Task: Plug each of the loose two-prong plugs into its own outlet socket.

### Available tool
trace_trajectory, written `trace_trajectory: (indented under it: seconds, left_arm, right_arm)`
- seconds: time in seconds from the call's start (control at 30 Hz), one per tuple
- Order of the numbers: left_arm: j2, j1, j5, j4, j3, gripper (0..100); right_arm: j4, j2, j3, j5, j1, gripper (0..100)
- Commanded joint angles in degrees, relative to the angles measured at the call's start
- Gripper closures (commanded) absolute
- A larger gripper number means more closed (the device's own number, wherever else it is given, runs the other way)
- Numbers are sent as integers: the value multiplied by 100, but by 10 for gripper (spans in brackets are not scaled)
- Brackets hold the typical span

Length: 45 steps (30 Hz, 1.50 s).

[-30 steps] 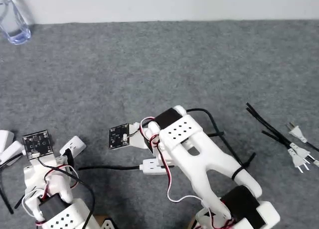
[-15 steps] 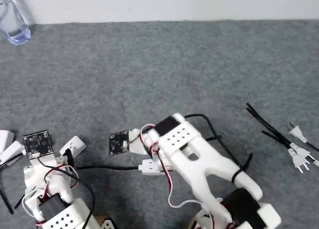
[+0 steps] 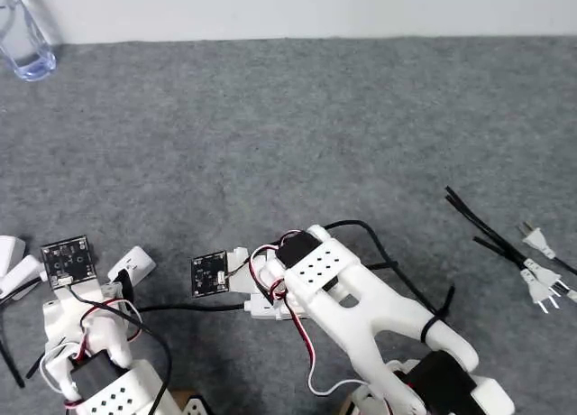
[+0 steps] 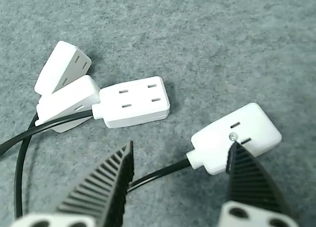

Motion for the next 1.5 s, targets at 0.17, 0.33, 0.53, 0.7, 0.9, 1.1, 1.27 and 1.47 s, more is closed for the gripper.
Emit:
trace_trajectory:
  seconds: [0.17, 0.33, 0.53, 0.7, 0.9, 1.1, 1.27, 1.47]
  left_arm:
    - [-35, 26, -44, -132, -31, 712]
    - [-35, 26, -44, -132, -31, 712]
    - [-35, 18, -44, -141, -31, 712]
    - [-35, -185, -44, -158, -31, 712]
    - [-35, -237, -35, -158, -31, 712]
    - [-35, -237, -35, -167, -31, 712]
    - [-35, -237, -35, -202, -31, 712]
    - [-35, -237, -35, -202, -31, 712]
  right_arm:
    - [-4, 57, 132, -79, -215, 976]
    - [681, 66, -387, -88, -347, 792]
    - [963, 92, -598, -88, -541, 778]
    - [690, 119, -571, -97, -664, 778]
    - [207, 154, -466, -79, -637, 778]
    - [-321, 901, -246, -62, -629, 780]
    - [-259, 1086, -448, -62, -532, 998]
    - [-286, 971, -510, -79, 145, 992]
